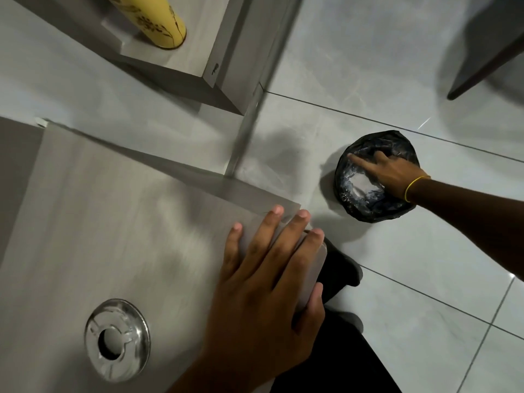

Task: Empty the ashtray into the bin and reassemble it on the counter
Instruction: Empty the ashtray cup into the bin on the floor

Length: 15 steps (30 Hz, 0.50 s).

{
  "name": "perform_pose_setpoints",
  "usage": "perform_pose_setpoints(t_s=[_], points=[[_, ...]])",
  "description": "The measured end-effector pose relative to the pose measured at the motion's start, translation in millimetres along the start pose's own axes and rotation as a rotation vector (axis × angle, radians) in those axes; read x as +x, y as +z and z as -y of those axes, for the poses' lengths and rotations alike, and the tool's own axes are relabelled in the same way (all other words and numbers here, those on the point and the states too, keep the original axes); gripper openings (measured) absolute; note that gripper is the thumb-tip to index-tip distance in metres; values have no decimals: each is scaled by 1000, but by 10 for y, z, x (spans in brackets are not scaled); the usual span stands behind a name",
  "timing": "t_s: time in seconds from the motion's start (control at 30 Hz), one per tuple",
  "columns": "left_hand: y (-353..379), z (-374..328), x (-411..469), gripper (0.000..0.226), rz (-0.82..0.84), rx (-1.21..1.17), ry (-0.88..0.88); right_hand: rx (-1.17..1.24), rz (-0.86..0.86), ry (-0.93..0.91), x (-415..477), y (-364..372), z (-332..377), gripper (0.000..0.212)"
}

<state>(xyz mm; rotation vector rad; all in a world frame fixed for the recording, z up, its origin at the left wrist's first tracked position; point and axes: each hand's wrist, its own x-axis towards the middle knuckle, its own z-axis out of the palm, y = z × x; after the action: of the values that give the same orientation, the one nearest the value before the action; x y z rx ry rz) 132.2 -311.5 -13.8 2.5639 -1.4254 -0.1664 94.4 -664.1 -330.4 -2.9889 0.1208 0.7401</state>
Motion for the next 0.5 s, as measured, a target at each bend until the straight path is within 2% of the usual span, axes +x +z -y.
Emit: perform_pose_setpoints(t_s=[0.1,0.13,0.23,0.27,0.4,0.5], points=[[3,3,4,67,-10,-6,-1,-97,97,13,47,12,39,76],[3,1,4,66,-11,-7,-2,-119,116,12,53,5,54,77],[6,-7,3,65,-14,-11,-5,-91,120,3,50,51,96,102],[5,-10,5,66,-12,-11,-8,-82,107,-2,60,62,99,104],[-4,-20,0,69,-5,9,-19,-213,161,1,98,60,124,68],[-19,-29,13,71,13,12,-26,-181,113,6,71,101,135,90]])
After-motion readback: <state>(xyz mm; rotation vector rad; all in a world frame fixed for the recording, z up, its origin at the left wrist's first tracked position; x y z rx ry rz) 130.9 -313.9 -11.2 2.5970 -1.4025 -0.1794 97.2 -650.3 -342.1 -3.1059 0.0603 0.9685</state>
